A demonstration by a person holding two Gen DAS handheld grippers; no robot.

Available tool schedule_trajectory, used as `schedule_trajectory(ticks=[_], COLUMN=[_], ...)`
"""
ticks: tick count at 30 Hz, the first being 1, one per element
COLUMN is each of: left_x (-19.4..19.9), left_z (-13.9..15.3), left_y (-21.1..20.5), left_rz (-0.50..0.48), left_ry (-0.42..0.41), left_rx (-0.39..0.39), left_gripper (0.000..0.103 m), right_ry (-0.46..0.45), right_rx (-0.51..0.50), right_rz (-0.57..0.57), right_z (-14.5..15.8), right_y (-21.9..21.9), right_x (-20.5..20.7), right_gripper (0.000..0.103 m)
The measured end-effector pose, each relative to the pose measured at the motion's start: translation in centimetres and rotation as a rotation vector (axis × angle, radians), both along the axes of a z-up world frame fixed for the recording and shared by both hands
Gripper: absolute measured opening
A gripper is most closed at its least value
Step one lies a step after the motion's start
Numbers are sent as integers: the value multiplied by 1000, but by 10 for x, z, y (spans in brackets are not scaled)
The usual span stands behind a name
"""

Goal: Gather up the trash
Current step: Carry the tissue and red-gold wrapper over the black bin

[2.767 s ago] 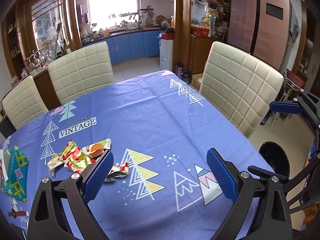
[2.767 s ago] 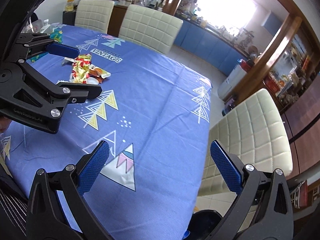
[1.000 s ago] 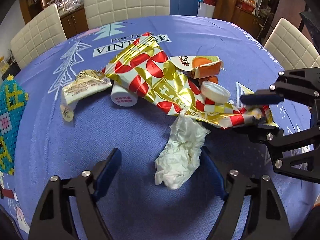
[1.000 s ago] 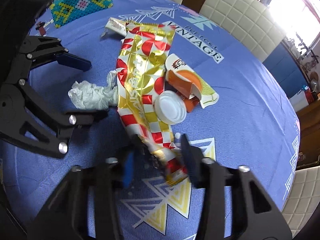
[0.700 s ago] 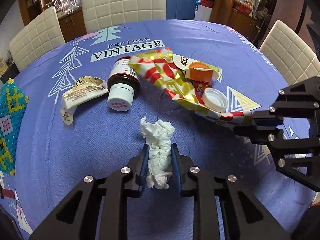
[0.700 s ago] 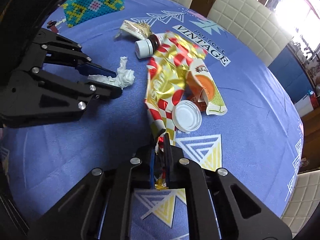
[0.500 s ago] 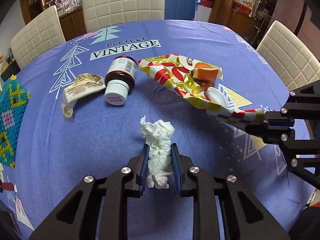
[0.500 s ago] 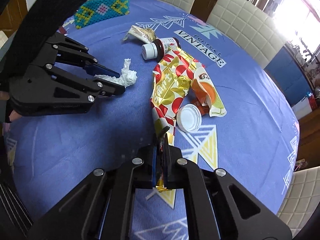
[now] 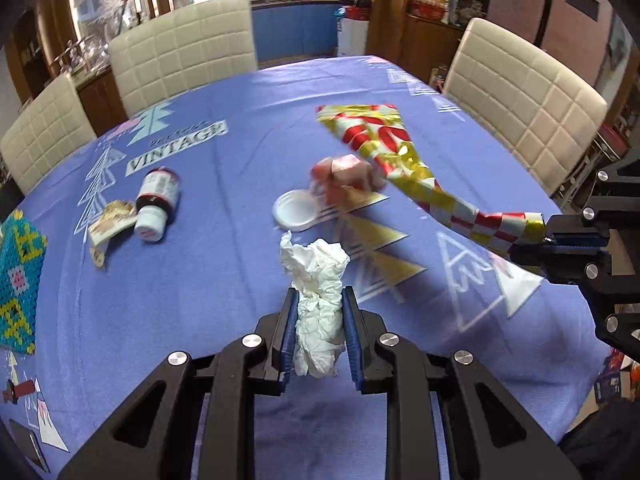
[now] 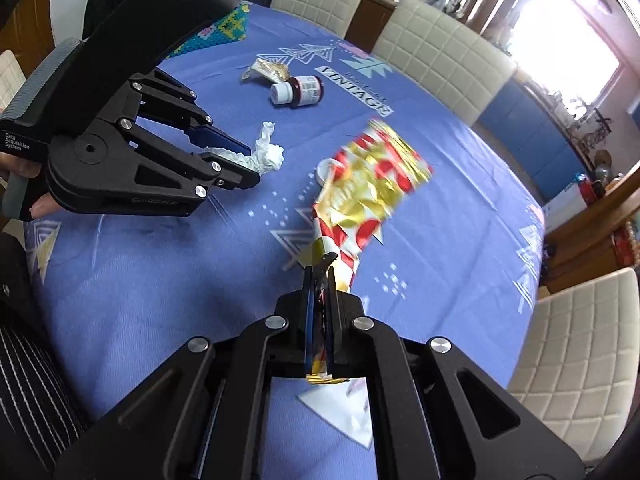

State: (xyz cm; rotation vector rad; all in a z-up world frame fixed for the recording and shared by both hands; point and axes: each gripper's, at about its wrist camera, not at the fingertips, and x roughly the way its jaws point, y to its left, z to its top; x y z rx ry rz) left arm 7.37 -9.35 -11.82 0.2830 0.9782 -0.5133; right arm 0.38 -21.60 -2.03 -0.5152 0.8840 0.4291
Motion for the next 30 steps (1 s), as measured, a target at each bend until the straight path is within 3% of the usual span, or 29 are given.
schedule_trajectory(ticks=[14,30], left_x=[-38,-85], left_z=[42,66], left_y=[-109,-204], left_rz=[-236,-475], left_ry=[-62,-113], left_rx=[-27,-27], left_gripper=[22,22], right_ry=[-111,-139], right_rx=[-56,-72], right_rz=[-235,-447], right_z=[41,51], right_y=[-87,-148], right_x=[-73,-128], right_gripper=[5,5])
